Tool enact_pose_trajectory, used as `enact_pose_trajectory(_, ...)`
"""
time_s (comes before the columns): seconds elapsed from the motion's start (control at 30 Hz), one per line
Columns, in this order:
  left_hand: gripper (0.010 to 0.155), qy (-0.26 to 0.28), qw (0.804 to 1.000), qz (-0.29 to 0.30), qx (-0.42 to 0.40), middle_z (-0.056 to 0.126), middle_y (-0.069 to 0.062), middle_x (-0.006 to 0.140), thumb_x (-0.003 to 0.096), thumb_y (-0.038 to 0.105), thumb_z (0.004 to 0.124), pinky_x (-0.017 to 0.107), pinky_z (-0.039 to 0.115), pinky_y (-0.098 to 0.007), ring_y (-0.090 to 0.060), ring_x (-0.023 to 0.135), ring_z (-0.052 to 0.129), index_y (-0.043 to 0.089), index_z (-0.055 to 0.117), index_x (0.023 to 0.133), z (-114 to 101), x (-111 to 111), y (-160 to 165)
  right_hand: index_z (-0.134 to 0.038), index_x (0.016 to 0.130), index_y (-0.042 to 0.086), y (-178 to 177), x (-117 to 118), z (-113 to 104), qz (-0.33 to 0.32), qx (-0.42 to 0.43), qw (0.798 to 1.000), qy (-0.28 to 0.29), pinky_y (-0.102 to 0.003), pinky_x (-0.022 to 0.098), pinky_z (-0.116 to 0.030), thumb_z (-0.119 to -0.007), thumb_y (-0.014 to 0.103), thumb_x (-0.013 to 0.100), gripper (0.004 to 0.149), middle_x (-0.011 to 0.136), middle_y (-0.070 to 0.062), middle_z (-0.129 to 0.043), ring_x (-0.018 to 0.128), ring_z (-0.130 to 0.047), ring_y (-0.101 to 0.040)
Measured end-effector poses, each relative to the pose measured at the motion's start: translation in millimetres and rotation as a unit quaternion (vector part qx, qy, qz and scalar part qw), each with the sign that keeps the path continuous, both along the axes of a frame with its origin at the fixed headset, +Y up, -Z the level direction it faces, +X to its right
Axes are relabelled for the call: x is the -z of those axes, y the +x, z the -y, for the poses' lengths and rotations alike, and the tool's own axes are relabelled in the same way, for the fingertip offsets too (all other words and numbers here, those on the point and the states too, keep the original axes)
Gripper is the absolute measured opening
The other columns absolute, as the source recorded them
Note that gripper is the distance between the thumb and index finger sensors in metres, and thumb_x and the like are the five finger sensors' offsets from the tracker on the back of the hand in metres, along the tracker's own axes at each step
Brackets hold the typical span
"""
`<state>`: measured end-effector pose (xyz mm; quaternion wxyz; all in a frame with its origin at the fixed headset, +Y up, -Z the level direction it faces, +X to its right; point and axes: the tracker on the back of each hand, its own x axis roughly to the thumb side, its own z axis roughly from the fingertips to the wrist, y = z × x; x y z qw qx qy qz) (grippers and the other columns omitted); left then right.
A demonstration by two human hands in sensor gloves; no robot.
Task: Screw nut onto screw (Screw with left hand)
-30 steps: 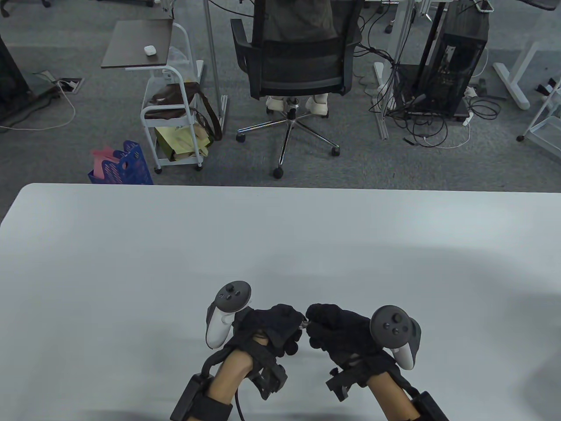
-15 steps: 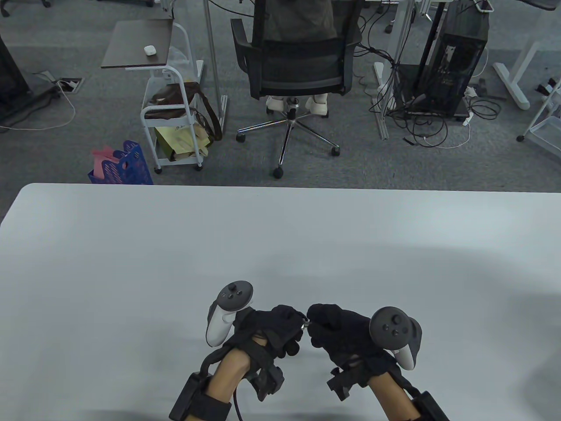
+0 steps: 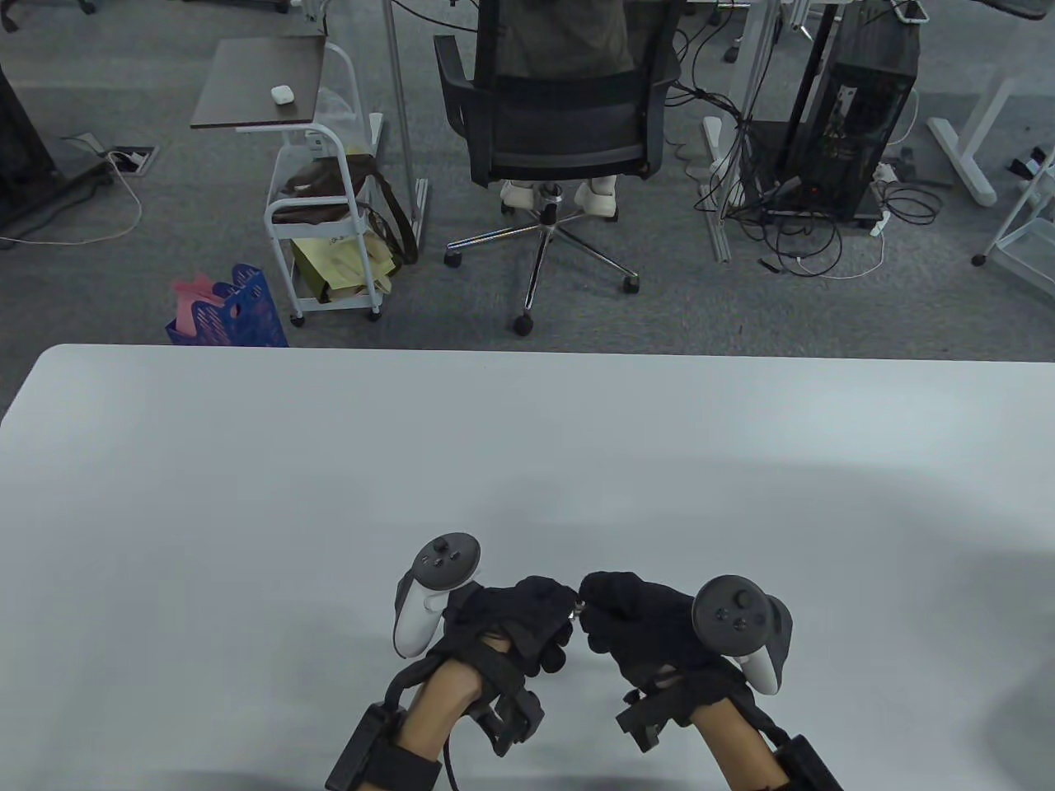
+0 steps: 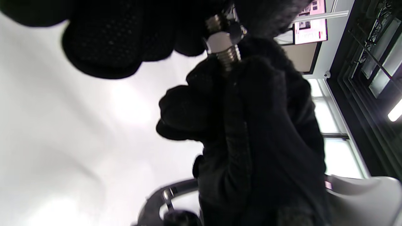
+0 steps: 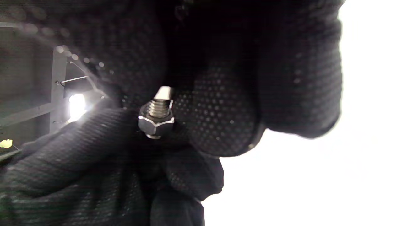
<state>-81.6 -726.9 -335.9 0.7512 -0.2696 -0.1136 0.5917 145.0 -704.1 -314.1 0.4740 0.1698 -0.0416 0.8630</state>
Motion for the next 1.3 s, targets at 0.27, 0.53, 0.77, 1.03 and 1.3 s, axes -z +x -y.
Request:
enact_pose_trajectory(0.27,0.062,-0.028,0.999,-0.015,-0.026,0.083,-0.031,0.078,0.0455,0.042,0.069,0.037,0.073,-0.057,-0.047,0.048,0.092,0.001,0.073,0.092,7.7,0.8,-3.1,-0.088,0.073,0.017,0.8,1.6,2.2,0.000,-0.004,1.000,-0.005,-0.038,0.026,-0.102,-0.097,0.031,0.032,0.044,0.063,-0.008,-0.103,0.034,-0.116,-0.024)
enact_pose_trajectory(0.53,0.057,-0.031,0.999,0.011,-0.032,0.084,-0.028,0.076,0.0456,0.040,0.069,0.037,0.073,-0.057,-0.045,0.047,0.093,0.003,0.074,0.089,5.2,1.1,-2.8,-0.088,0.073,0.018,0.7,1.5,0.9,0.000,0.003,1.000,-0.002,-0.038,0.026,-0.103,-0.096,0.031,0.032,0.044,0.063,-0.008,-0.103,0.034,-0.116,-0.024)
enact_pose_trajectory(0.77,0.054,-0.033,0.998,0.026,-0.036,0.085,-0.028,0.075,0.0454,0.038,0.070,0.036,0.073,-0.057,-0.045,0.047,0.093,0.002,0.076,0.085,4.3,1.9,-1.3,-0.088,0.073,0.018,1.7,2.1,2.0,0.001,0.009,1.000,-0.005,-0.038,0.026,-0.103,-0.096,0.031,0.032,0.044,0.063,-0.008,-0.103,0.034,-0.116,-0.023)
enact_pose_trajectory(1.03,0.057,-0.029,0.999,0.011,-0.037,0.087,-0.029,0.074,0.0454,0.042,0.070,0.035,0.074,-0.057,-0.047,0.046,0.093,0.002,0.079,0.086,3.9,2.1,-3.2,-0.088,0.074,0.018,2.2,2.0,1.6,0.009,0.019,1.000,-0.003,-0.037,0.026,-0.103,-0.096,0.032,0.032,0.044,0.064,-0.007,-0.103,0.035,-0.116,-0.023)
enact_pose_trajectory(1.3,0.054,-0.024,0.999,0.027,-0.030,0.082,-0.027,0.077,0.0456,0.036,0.071,0.038,0.073,-0.056,-0.044,0.049,0.091,0.003,0.071,0.088,-1.6,1.8,-4.8,-0.087,0.076,0.016,-3.3,0.8,2.1,-0.007,0.005,1.000,-0.011,-0.038,0.027,-0.103,-0.096,0.030,0.032,0.046,0.066,-0.009,-0.101,0.036,-0.116,-0.024)
